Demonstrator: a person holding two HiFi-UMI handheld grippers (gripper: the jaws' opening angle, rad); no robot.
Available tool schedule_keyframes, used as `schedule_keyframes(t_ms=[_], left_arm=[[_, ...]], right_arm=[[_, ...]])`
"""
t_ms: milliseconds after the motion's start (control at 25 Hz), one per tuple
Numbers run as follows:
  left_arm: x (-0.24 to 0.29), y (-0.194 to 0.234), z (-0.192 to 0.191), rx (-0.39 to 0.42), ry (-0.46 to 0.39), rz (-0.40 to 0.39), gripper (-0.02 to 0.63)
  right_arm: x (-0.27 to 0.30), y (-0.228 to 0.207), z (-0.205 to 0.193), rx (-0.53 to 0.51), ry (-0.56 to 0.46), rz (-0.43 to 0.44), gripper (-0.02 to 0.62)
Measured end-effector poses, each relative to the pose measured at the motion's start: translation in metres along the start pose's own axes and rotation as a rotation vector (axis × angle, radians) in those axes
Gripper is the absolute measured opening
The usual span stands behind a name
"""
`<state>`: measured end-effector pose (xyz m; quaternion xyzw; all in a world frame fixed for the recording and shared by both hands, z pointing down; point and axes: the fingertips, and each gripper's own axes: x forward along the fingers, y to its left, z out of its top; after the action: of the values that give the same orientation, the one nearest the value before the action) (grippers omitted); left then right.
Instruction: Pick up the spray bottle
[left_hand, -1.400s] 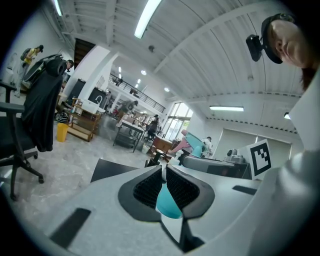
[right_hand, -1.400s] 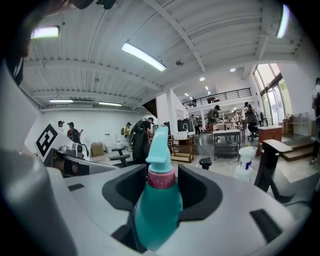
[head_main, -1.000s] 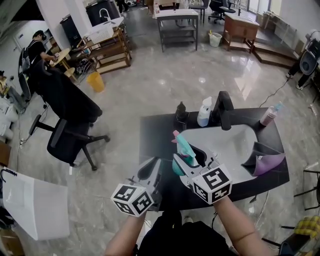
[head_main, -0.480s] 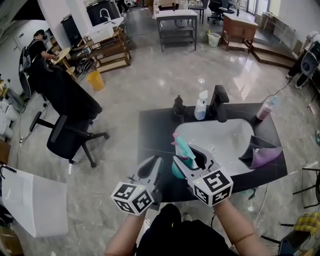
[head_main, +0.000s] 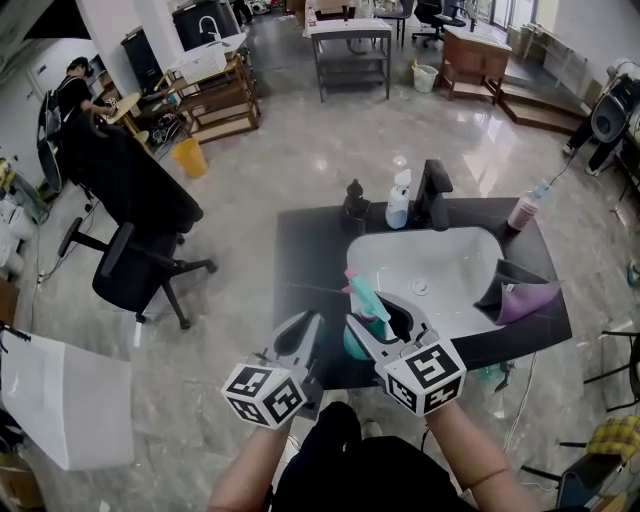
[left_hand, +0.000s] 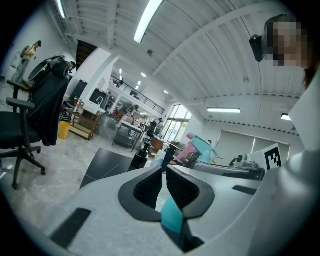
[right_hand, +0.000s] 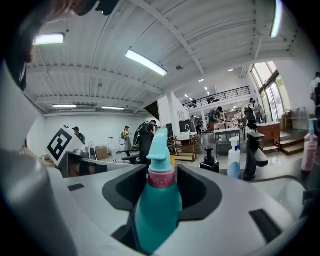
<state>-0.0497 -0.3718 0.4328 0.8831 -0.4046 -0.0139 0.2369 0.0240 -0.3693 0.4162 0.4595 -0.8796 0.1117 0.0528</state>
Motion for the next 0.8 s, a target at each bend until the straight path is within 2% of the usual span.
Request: schedule_keyframes(t_ms=[600,800], left_arm=[[-0.040,-0.003,-0.004,-0.004,-0.020,0.043,0.009],[-0.044,-0.007,-0.004,-0.004,-0.021,0.036,0.009]], right_arm=[[-0.015,0.037,-0.004,-0.031,-0.014,0.032,0.186],[-0.014,0.043,0.001,-0.037,-0.029,0.037,0.186]])
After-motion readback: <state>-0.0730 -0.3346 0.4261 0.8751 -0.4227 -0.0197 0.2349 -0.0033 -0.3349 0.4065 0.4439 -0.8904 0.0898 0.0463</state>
